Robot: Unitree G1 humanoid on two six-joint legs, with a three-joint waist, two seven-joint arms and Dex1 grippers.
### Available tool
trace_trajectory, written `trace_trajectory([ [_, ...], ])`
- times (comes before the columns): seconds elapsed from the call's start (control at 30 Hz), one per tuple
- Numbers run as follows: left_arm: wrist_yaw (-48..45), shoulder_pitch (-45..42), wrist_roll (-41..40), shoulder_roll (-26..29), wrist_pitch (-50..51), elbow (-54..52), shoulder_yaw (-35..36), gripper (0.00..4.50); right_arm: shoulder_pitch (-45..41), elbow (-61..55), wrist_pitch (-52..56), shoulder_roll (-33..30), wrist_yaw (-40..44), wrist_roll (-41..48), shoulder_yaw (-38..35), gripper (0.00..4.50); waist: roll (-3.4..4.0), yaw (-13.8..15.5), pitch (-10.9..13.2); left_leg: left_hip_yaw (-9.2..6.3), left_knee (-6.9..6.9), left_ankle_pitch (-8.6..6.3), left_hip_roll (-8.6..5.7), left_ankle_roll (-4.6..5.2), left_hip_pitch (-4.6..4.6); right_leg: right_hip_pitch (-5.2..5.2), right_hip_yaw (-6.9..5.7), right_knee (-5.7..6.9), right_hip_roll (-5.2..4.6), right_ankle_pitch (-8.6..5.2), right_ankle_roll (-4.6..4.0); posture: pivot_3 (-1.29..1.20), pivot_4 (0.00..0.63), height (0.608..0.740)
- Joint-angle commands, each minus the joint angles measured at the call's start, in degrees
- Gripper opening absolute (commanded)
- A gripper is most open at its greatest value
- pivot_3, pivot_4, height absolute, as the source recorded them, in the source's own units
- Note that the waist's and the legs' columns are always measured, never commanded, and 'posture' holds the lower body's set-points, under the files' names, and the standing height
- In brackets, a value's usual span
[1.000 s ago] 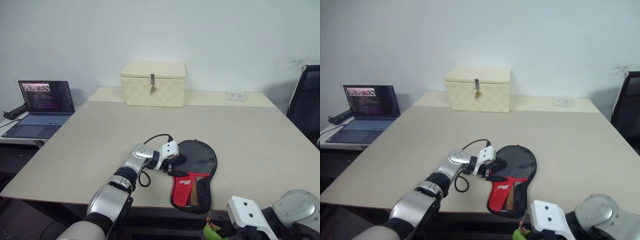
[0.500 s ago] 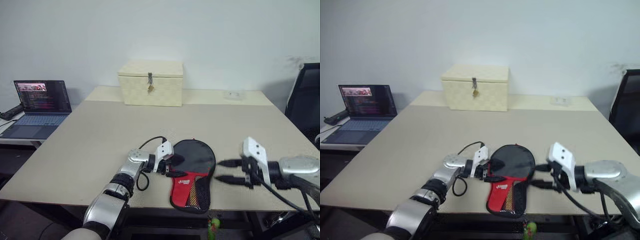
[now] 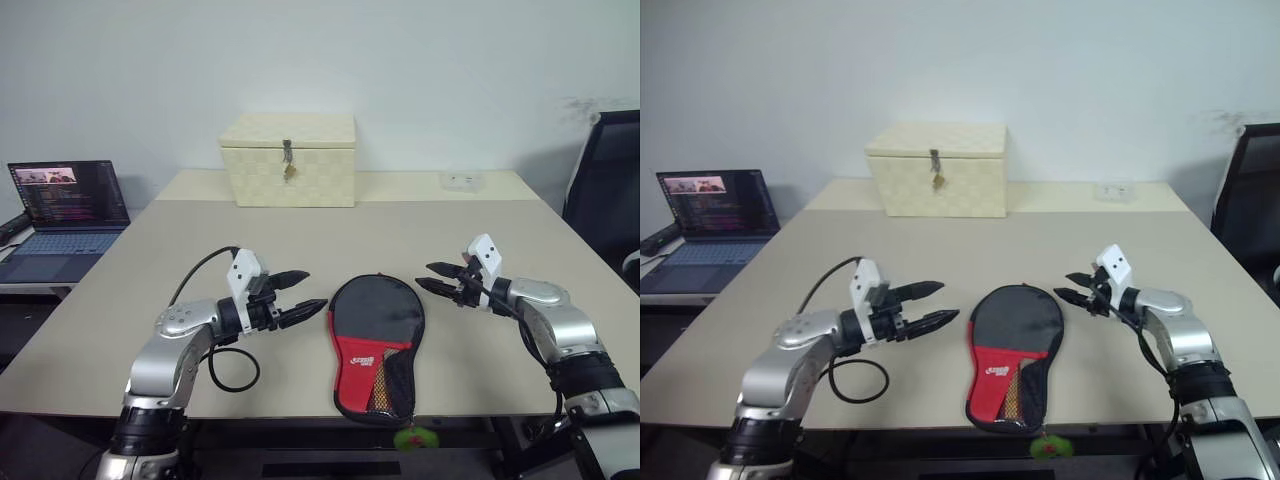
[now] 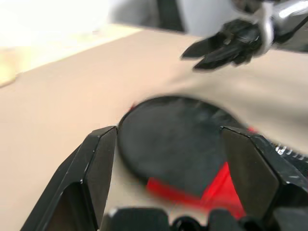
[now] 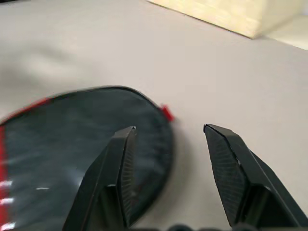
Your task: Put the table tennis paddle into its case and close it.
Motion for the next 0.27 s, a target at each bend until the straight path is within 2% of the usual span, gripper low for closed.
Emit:
trace_trajectory([
  [0.03, 1.62, 1.27, -1.97, 2.59, 0.51, -2.82, 2.91, 3.71, -2.09, 3.52, -3.63, -1.27, 1.64, -1.46, -1.73, 2.38, -0.02, 0.14, 0.02, -0.03, 0.00, 0.00, 0.00, 0.00, -0.01, 0.00, -0.03, -0.01, -0.01, 0.00, 0.00, 0.00, 0.150, 0.740],
  [0.27, 0.57, -2.66, -1.56, 5.22, -1.97, 5.04, 1.16, 3.71, 0.61, 0.85, -2.20, -3.56, 2.08, -2.18, -2.70, 2.38, 0.01, 0.16, 0.06, 0.00, 0.01, 0.00, 0.03, 0.00, 0.01, 0.01, -0.03, 0.02, 0.00, 0.01, -0.02, 0.00, 0.150, 0.740],
])
